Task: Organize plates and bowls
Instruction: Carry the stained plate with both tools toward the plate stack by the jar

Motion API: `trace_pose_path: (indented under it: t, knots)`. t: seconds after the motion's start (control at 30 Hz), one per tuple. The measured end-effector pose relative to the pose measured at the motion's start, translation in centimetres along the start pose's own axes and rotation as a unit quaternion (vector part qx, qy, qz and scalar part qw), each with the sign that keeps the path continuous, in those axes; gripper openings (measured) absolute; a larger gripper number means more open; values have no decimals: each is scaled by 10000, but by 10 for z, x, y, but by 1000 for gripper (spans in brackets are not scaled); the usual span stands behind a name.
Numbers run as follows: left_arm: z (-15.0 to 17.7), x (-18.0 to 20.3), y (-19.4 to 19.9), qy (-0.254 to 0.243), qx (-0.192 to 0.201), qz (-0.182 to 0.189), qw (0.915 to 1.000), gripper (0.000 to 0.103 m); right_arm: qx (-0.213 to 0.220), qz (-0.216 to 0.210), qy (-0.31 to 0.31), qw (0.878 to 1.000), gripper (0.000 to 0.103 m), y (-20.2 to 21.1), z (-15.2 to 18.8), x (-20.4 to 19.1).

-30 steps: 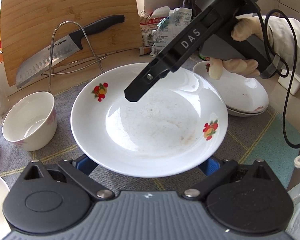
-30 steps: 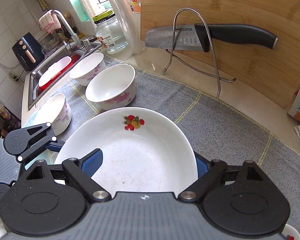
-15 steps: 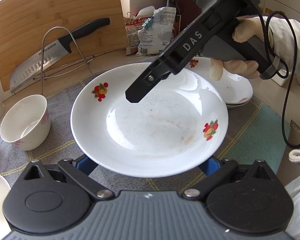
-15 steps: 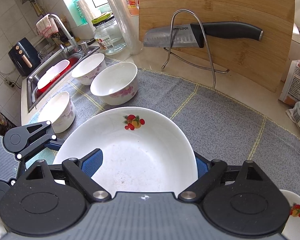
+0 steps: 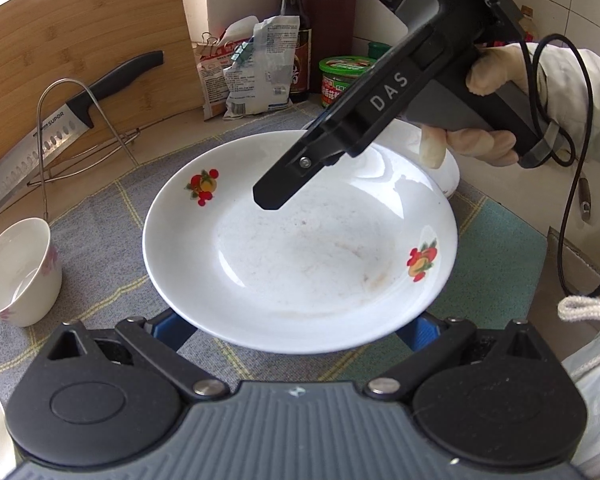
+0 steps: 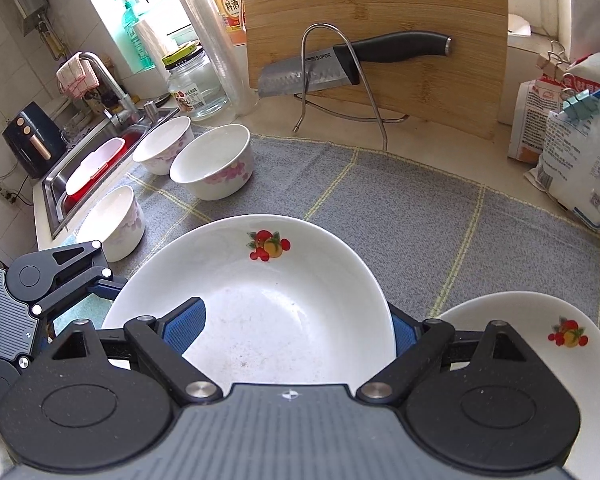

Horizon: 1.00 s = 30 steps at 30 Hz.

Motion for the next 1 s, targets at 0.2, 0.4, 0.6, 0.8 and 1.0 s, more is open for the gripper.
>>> trace_pose_path:
  t: [0.2,0.4,0.6,0.8,1.0]
  knots:
    - [-9,11,-10,-232,-14,189,9996,102,82,187,-202,9996,95,17,12,15]
    - [-19,19,-20,-441,-17,363,9984,102,171,369,-395,9984,95,32,22,29]
    - [-27,23,-29,-641,-34,518,9966,102,219,548,-583,9966,95,44,33,43]
    - [-35,25,-38,-785,-56,673,9946,102,249,703,-766,9943,95,52,42,54]
    - [-44,29,-49,-917,-91,824,9923,102,230,844,-952,9916,95,56,53,67]
Point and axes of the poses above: each gripper's, at about its wrist camera, not at the fingertips, and y roughly against the way its jaws point, x to its right, z to its underside, the point moved 3 cm from there along -y, roughly the way its jaws point, and after that the axes turned 10 degrees about z, right-handed, at the moved point
